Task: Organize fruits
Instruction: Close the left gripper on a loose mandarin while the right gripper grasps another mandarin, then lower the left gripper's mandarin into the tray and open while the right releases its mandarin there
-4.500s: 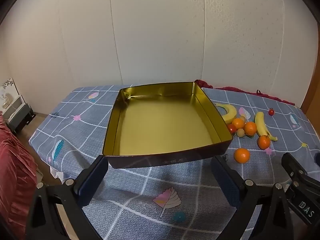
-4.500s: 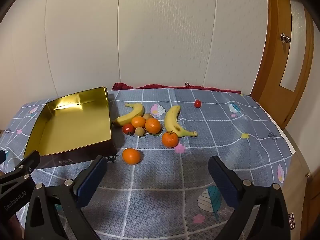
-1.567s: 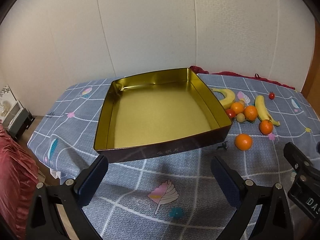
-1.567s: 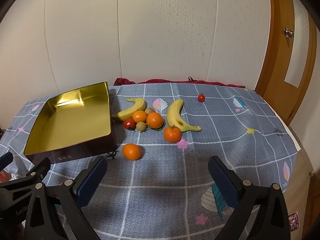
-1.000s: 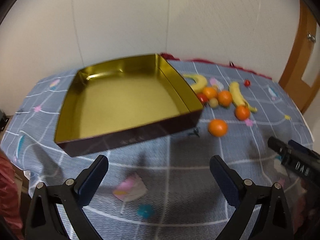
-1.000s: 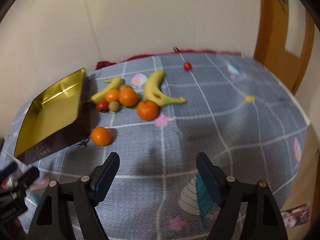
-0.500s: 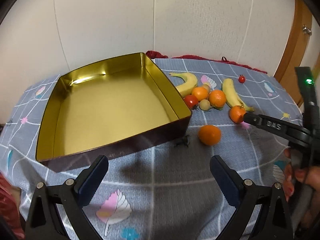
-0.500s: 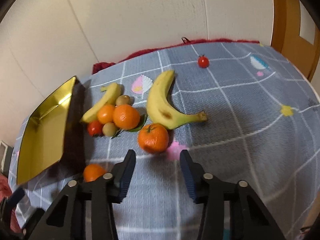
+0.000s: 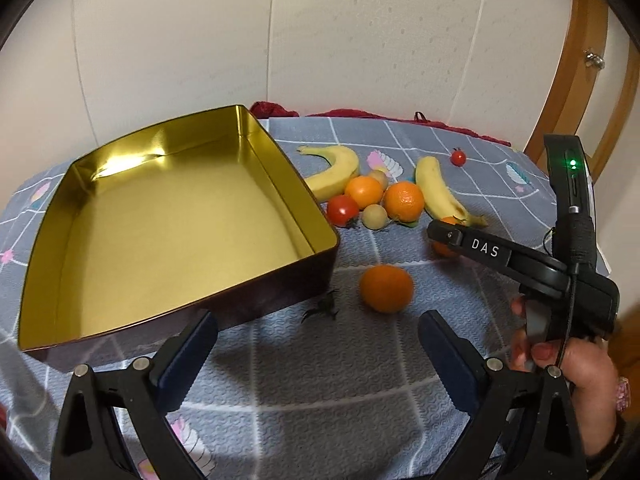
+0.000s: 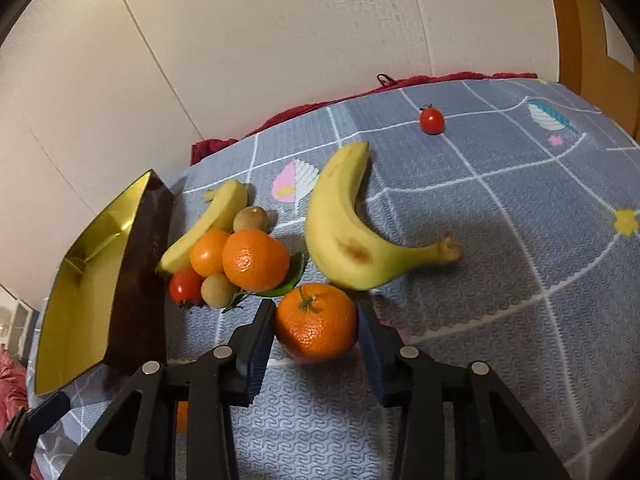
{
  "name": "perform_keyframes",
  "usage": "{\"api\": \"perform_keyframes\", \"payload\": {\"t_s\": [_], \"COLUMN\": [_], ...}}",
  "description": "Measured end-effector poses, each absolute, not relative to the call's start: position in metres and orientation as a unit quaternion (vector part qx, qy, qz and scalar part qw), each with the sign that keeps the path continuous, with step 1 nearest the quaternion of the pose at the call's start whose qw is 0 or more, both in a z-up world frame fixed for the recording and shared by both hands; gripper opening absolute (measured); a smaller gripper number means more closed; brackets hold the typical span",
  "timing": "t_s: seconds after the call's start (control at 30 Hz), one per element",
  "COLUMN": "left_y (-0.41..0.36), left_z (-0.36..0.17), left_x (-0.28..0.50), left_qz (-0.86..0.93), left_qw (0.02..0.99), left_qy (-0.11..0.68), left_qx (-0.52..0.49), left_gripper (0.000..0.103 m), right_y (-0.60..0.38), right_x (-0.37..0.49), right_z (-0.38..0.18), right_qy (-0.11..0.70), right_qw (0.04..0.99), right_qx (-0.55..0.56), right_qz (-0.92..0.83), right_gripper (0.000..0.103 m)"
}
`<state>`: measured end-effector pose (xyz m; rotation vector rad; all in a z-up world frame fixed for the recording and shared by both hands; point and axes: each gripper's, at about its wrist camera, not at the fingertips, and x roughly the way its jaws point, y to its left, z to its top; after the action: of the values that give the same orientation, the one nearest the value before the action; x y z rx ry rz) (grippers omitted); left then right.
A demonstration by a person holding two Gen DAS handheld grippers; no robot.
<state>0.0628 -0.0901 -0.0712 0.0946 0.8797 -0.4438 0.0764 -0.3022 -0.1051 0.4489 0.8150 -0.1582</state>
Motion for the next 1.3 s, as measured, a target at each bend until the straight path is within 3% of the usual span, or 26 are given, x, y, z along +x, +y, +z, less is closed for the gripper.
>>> {"api": "perform_keyframes", "payload": {"t_s": [0.2, 0.37, 0.43, 0.67, 0.83, 1.07, 1.3], "left_y": [-0.111, -0.137, -0.148, -0.165, -0.17, -0.156, -0.124], "left_z": [-0.079, -0.08, -0.083, -0.097, -0.109, -0.108, -0.07], "left_x": [0.066, 0.066, 0.066, 0.08, 0.081, 0.081, 0.066], "left_qz": [-0.232, -0.26, -0.264, -0.258, -0.27, -0.293, -0.313], "left_qw": [0.871, 0.871, 0.871, 0.867, 0.86, 0.861, 0.879], "left_qy": [0.428, 0.408, 0.4, 0.401, 0.399, 0.395, 0.347], "left_qx": [0.06, 0.089, 0.112, 0.142, 0.167, 0.128, 0.095], "left_gripper": [0.098, 0.084, 0.072, 0.06, 0.041, 0.04, 0.041], "right_y": [-0.308, -0.322, -0.328, -0.324, -0.319, -0.318, -0.304], "right_x": [0.057, 0.042, 0.039, 0.039, 0.039, 0.039, 0.044], "right_z": [-0.101, -0.09, -0.088, -0.082, -0.077, -0.075, -0.07], "right_qy": [0.373, 0.332, 0.323, 0.31, 0.305, 0.301, 0.297], "right_qw": [0.893, 0.905, 0.903, 0.908, 0.912, 0.913, 0.921], "right_qx": [0.241, 0.245, 0.26, 0.263, 0.257, 0.258, 0.238], "right_qz": [-0.07, -0.107, -0.11, -0.099, -0.095, -0.097, -0.081], "right_gripper": [0.041, 0.041, 0.041, 0.041, 0.041, 0.041, 0.041]}}
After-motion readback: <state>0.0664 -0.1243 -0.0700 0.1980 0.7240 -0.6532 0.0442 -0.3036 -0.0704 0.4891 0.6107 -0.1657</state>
